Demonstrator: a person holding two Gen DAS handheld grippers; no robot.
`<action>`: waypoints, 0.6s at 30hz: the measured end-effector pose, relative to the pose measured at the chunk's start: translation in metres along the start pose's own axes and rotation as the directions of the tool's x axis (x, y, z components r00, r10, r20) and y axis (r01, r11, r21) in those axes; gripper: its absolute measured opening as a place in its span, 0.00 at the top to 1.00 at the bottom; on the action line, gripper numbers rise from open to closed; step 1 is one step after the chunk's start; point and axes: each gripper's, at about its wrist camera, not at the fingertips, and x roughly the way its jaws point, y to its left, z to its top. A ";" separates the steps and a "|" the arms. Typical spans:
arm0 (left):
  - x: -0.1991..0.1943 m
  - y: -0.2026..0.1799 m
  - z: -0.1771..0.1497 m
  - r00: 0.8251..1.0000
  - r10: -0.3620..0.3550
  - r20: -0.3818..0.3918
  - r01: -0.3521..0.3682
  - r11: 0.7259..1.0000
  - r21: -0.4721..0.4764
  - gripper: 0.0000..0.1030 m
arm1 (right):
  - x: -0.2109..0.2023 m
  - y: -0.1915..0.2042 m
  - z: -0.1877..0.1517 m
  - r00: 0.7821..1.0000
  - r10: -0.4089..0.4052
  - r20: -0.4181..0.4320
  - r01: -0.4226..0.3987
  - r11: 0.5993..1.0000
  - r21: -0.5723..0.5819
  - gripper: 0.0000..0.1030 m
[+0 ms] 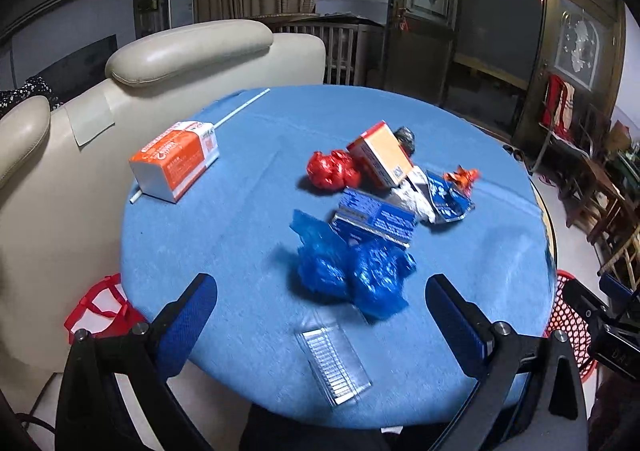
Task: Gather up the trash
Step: 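Move both tools over the table toward the pile of trash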
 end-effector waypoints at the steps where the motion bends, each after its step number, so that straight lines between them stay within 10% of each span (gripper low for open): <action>1: -0.001 -0.001 0.000 1.000 -0.003 -0.002 0.003 1.000 -0.001 0.00 | -0.002 0.000 -0.001 1.000 0.003 0.002 -0.003 1.000 0.000 0.00; 18: -0.005 -0.010 -0.007 1.000 -0.016 -0.011 0.016 1.000 0.024 0.00 | -0.009 0.006 -0.006 1.000 0.012 0.020 -0.011 1.000 -0.019 0.00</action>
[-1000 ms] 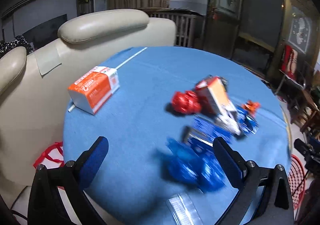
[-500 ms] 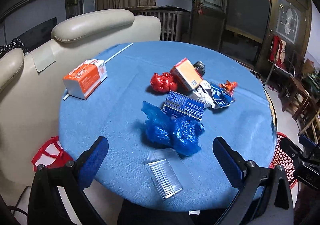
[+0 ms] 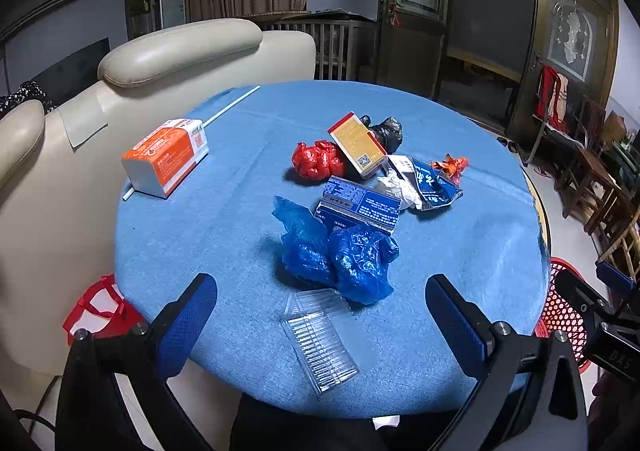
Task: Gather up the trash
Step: 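Move both tools over the table toward the pile of trash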
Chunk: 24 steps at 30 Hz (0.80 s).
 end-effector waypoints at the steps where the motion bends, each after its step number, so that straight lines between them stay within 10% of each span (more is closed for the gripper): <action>1: 0.000 0.000 -0.001 1.000 -0.001 -0.002 0.001 1.000 0.000 0.00 | 0.000 0.000 0.000 1.000 0.000 0.000 0.000 1.000 0.000 0.00; 24: 0.003 -0.003 -0.008 1.000 -0.010 -0.019 0.010 1.000 0.005 0.00 | -0.003 -0.004 -0.002 1.000 0.001 0.012 -0.001 1.000 0.007 0.00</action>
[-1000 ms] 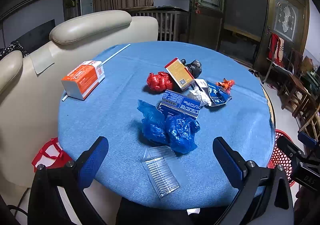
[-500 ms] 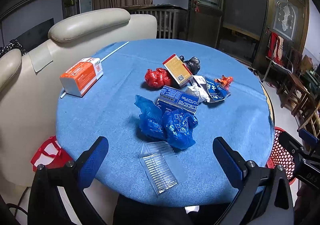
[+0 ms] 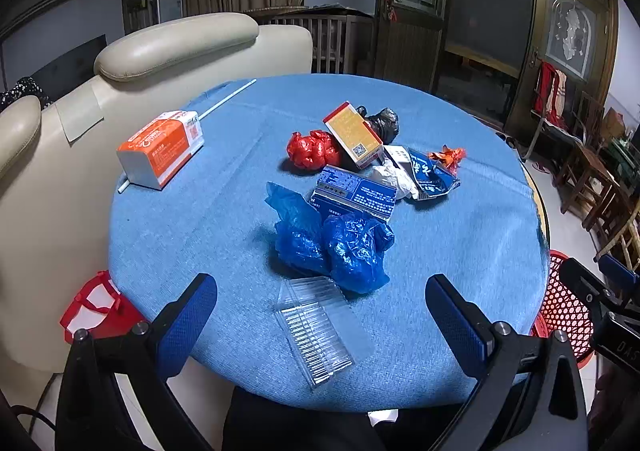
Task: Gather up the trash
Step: 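Move both tools over the table toward the pile of trash, then grasp the clear plastic tray with the left tool while the right tool grasps the blue bags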
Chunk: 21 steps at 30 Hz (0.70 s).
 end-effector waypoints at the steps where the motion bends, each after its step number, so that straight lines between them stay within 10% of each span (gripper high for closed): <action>1: 0.001 0.001 0.000 1.000 -0.001 -0.002 0.001 1.000 0.001 0.00 | 0.000 0.000 -0.001 1.000 -0.001 0.000 0.001 1.000 0.000 0.00; 21: 0.014 0.035 -0.017 1.000 0.015 -0.016 -0.017 0.996 -0.088 0.00 | 0.015 0.006 -0.012 0.999 0.019 -0.040 -0.020 0.999 -0.028 0.00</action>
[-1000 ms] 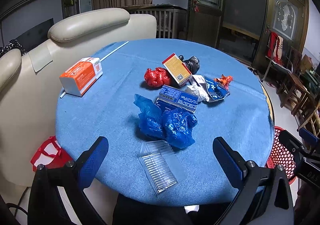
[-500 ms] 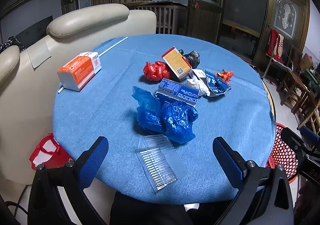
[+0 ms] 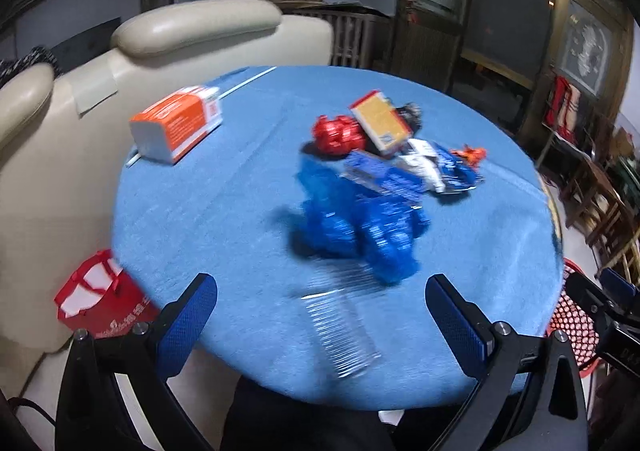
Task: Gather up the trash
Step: 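Grasp the clear plastic tray with the left tool while the right tool grasps the blue bags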
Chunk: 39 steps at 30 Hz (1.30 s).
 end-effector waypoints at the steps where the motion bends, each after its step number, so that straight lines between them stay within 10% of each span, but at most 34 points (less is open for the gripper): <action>1: 0.002 0.003 -0.002 1.000 0.000 -0.008 0.000 1.000 -0.011 0.00 | 0.003 0.002 -0.001 1.000 0.007 -0.006 -0.007 1.000 -0.007 0.00; 12: 0.048 -0.023 -0.010 0.992 -0.007 -0.124 0.014 0.998 0.062 0.01 | 0.028 0.007 -0.012 0.996 0.030 -0.080 -0.032 0.999 -0.021 0.00; 13: 0.052 -0.024 -0.010 0.992 0.003 -0.127 0.006 0.997 0.074 0.07 | 0.030 0.006 -0.012 0.996 0.031 -0.083 -0.033 0.999 -0.020 0.00; 15: 0.062 -0.021 -0.012 0.987 -0.025 -0.160 0.037 0.997 0.068 0.69 | 0.034 0.006 -0.011 0.995 0.038 -0.090 -0.041 0.999 -0.023 0.00; 16: 0.067 -0.017 -0.013 0.981 -0.060 -0.185 0.070 0.997 0.046 0.74 | 0.035 0.007 -0.010 0.995 0.041 -0.093 -0.044 0.999 -0.026 0.00; 34: 0.058 0.066 0.009 0.993 -0.108 -0.036 0.104 0.988 -0.115 0.78 | 0.100 0.117 0.022 0.918 0.346 -0.193 -0.369 0.924 -0.100 0.00; 39: 0.059 0.080 0.008 0.992 -0.127 -0.028 0.121 0.981 -0.152 0.78 | 0.131 0.130 0.021 0.889 0.375 -0.262 -0.399 0.916 -0.043 0.43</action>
